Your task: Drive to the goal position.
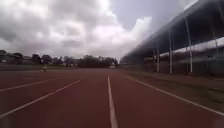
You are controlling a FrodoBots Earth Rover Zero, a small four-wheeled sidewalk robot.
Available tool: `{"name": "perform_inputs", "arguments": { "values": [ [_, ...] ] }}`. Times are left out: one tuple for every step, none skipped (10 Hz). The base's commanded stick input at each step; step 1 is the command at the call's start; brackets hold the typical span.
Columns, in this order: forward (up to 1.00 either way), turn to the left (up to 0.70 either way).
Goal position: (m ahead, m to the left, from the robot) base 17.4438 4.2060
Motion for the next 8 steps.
{"name": "perform_inputs", "arguments": {
  "values": [
    [0.7, -0.33],
    [0.7, -0.2],
    [0.7, -0.08],
    [0.7, 0.0],
    [0.7, 0.0],
    [0.7, 0.0],
    [0.7, 0.0],
    [0.7, 0.0]
  ]
}}
